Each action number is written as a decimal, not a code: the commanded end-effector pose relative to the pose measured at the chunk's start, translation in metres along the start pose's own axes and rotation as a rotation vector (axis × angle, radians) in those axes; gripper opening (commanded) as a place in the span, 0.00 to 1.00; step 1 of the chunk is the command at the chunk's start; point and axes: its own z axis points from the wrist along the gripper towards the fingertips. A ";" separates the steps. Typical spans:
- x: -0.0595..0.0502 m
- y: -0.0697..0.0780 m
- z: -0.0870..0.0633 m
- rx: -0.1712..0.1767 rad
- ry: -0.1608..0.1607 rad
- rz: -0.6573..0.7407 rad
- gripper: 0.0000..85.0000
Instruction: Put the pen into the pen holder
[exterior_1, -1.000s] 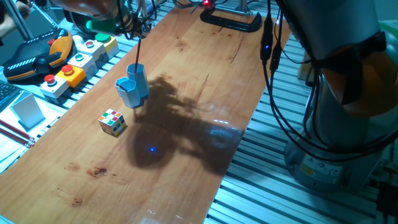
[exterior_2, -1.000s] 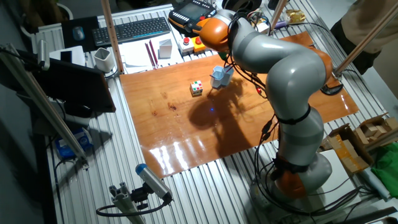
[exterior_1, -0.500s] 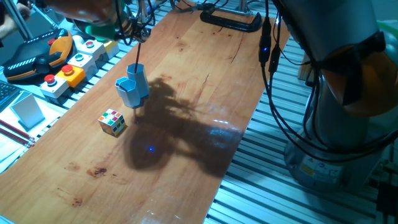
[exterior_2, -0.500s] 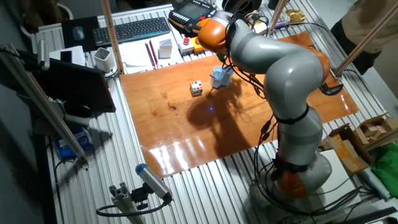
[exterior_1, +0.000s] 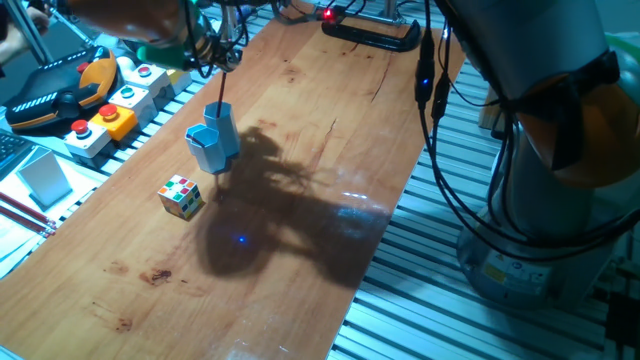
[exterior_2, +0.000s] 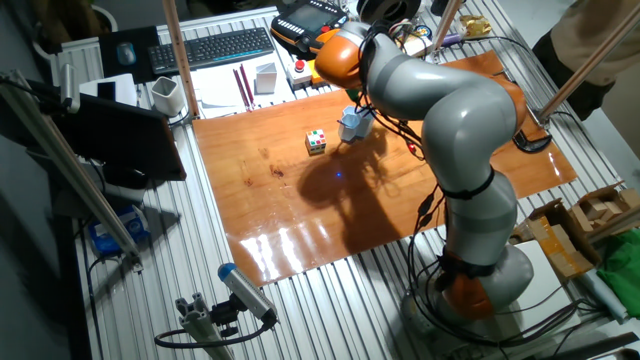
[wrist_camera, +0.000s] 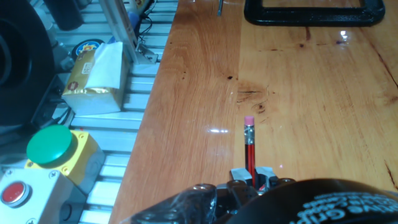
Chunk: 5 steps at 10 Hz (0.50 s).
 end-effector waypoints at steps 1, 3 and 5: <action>0.001 0.000 0.001 0.000 0.001 0.001 0.01; 0.002 0.000 0.001 0.000 0.002 -0.005 0.01; 0.003 0.000 0.001 -0.002 0.002 -0.010 0.01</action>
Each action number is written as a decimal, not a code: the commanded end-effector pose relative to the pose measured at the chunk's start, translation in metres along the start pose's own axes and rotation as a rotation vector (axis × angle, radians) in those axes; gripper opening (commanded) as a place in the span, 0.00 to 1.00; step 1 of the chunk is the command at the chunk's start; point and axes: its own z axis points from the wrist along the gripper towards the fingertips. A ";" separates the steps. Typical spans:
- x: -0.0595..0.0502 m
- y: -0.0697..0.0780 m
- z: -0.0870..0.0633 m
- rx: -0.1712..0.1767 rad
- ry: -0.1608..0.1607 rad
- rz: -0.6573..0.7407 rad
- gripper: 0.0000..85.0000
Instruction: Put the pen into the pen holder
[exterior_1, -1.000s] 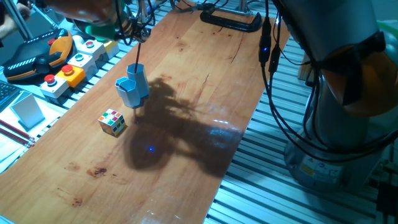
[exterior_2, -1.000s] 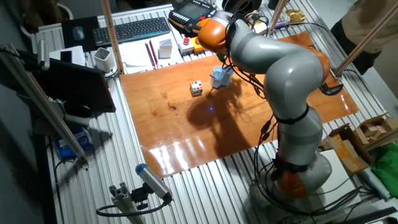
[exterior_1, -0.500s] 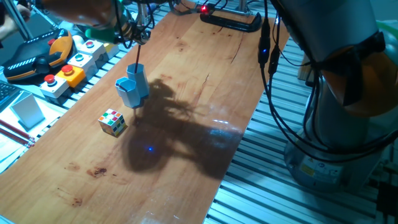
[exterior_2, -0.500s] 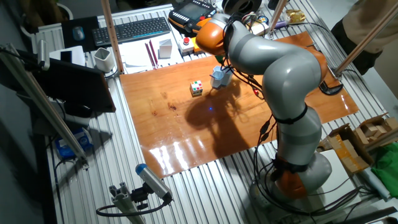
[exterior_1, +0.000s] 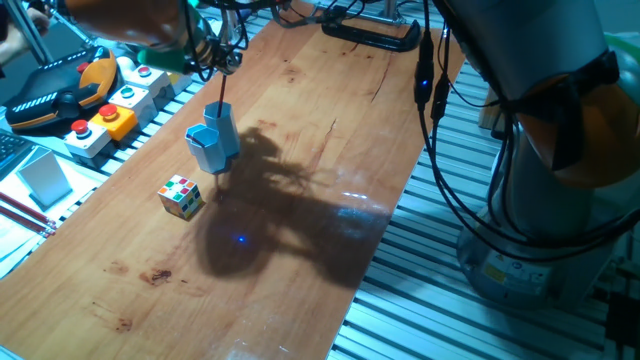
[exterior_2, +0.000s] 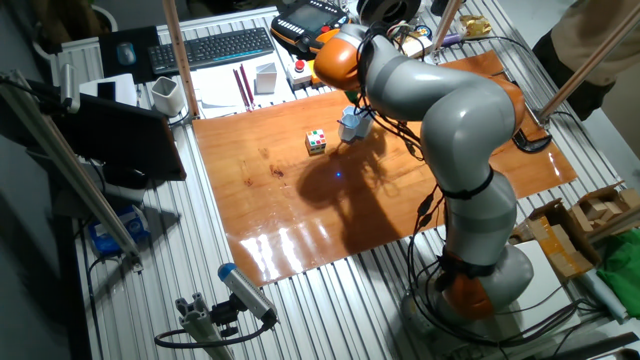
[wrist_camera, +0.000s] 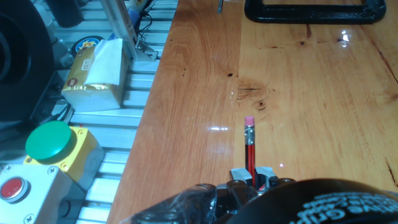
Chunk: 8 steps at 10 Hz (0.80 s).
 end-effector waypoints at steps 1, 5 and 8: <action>0.000 0.000 0.000 -0.001 0.000 0.000 0.08; 0.001 0.000 0.000 -0.007 -0.001 0.001 0.09; -0.003 0.000 -0.004 -0.004 -0.014 -0.010 0.15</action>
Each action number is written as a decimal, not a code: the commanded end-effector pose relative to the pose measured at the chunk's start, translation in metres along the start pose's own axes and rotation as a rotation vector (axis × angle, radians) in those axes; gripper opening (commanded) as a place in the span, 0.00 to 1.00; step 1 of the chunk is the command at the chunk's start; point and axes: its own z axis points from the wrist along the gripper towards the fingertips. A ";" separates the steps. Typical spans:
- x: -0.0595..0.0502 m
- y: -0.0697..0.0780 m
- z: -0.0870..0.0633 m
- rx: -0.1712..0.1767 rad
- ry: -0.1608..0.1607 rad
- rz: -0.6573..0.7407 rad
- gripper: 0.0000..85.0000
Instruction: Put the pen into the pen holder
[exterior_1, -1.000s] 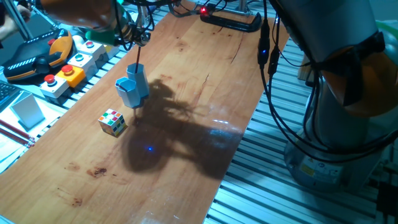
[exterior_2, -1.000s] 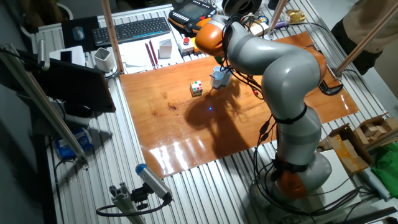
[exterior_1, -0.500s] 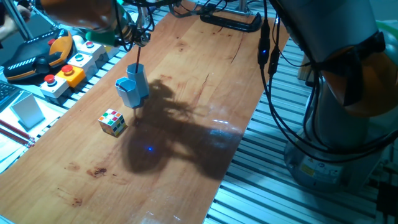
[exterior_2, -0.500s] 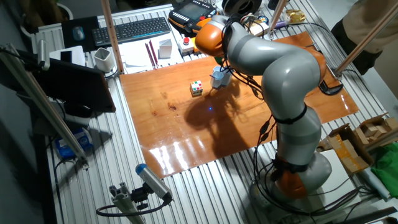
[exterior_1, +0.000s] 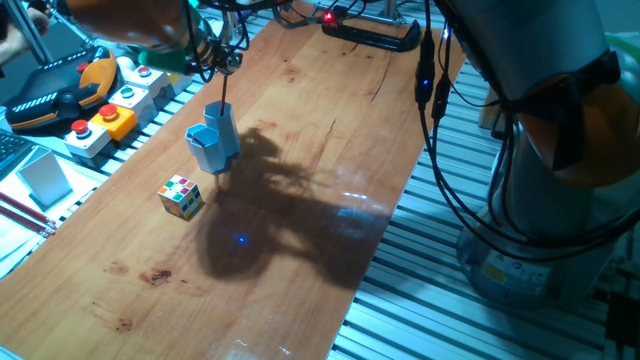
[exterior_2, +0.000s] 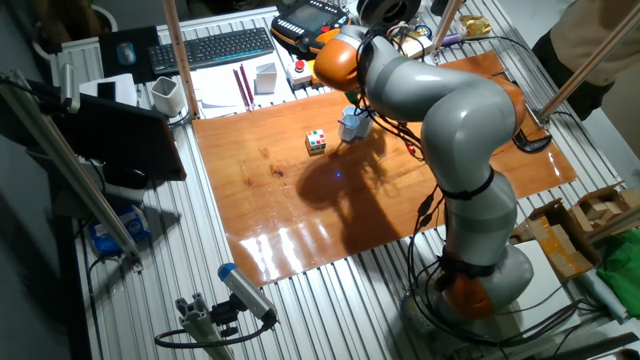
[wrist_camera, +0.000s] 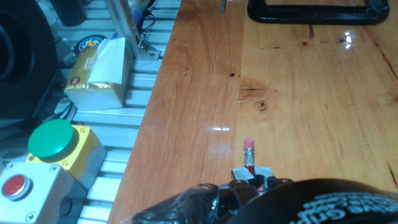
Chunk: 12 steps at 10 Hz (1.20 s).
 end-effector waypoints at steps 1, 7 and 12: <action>-0.002 0.000 -0.003 0.004 -0.006 -0.001 0.17; -0.002 0.001 -0.019 0.021 0.033 0.020 0.37; -0.026 -0.002 -0.035 0.013 0.117 -0.020 0.35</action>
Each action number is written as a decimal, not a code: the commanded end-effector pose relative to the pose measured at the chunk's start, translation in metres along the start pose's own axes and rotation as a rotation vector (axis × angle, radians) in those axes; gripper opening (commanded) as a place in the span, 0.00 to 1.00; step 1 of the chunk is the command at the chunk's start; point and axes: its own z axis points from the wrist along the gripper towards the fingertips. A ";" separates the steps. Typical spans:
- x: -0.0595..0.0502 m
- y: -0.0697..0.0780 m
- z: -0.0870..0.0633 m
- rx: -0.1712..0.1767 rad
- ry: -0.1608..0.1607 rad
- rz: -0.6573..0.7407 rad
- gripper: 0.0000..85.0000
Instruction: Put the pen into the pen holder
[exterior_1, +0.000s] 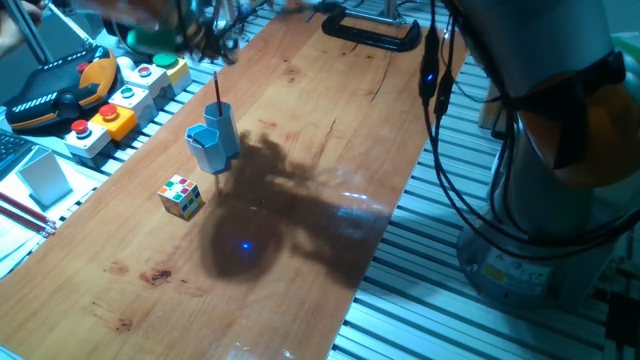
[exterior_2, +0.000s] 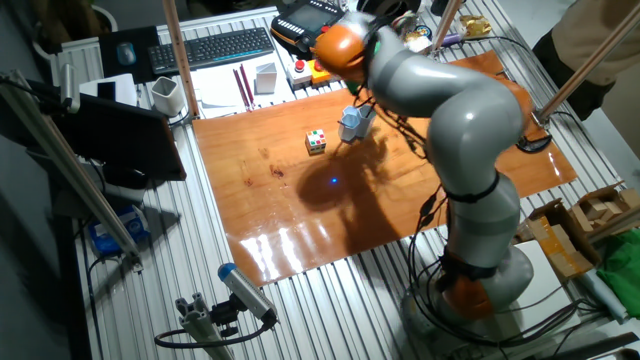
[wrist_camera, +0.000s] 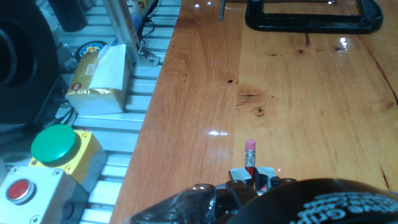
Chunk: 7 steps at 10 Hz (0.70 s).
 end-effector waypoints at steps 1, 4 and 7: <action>-0.009 -0.002 -0.005 -0.010 0.051 -0.030 0.15; -0.027 -0.013 -0.016 -0.041 0.121 -0.151 0.01; -0.038 -0.029 -0.033 -0.095 0.237 -0.340 0.01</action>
